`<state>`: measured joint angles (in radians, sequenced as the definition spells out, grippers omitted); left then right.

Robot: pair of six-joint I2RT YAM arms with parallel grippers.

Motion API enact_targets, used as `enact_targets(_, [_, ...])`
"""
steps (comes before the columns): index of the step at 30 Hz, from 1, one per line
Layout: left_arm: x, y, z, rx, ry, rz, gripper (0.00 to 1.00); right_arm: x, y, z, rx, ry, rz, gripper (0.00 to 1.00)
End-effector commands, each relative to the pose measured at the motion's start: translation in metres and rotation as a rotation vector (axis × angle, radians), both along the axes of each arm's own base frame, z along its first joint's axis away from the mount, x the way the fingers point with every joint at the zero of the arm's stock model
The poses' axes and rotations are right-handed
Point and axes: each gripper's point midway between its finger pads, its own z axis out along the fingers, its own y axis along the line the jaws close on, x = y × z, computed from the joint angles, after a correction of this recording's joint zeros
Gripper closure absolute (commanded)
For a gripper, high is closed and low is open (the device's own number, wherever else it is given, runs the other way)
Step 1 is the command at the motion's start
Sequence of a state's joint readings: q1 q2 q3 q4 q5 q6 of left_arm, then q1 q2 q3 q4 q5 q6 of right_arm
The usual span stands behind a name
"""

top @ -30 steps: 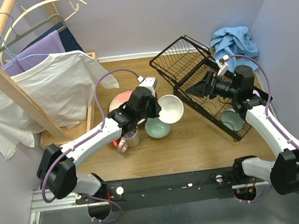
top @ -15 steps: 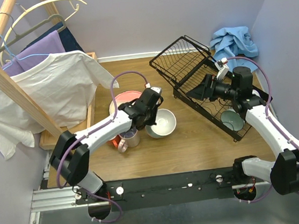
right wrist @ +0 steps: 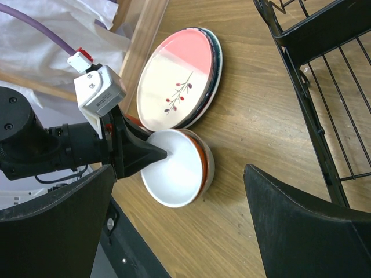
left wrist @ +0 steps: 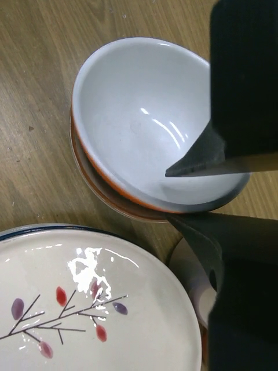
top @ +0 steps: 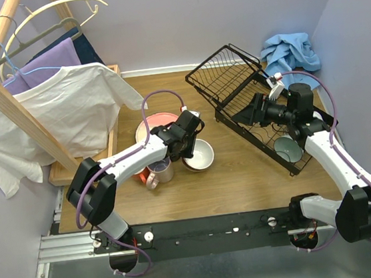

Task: Unload the mixed dishes from the dish rack
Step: Place the bowl at the center of the board.

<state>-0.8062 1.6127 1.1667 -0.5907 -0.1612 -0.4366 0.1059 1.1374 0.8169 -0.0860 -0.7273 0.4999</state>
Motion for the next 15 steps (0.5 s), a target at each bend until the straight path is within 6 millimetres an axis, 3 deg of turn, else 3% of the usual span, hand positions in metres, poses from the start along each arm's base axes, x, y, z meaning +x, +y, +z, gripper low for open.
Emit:
enact_targets(1, [0.003,0.000,0.011,-0.007,-0.025,0.012,0.56,0.000,0.000,0.002,-0.020,-0.013,-0.002,0.00])
enact_targets(6, [0.004,0.000,0.017,-0.015,-0.033,0.010,0.45,0.000,-0.001,0.001,-0.024,-0.012,-0.002,0.00])
enact_targets(12, [0.003,-0.001,0.032,-0.055,-0.059,0.019,0.20,0.002,-0.008,-0.005,-0.078,-0.010,-0.023,0.00])
enact_targets(15, [0.004,-0.001,0.044,-0.084,-0.089,0.026,0.14,0.005,-0.012,-0.005,-0.112,-0.016,-0.039,0.00])
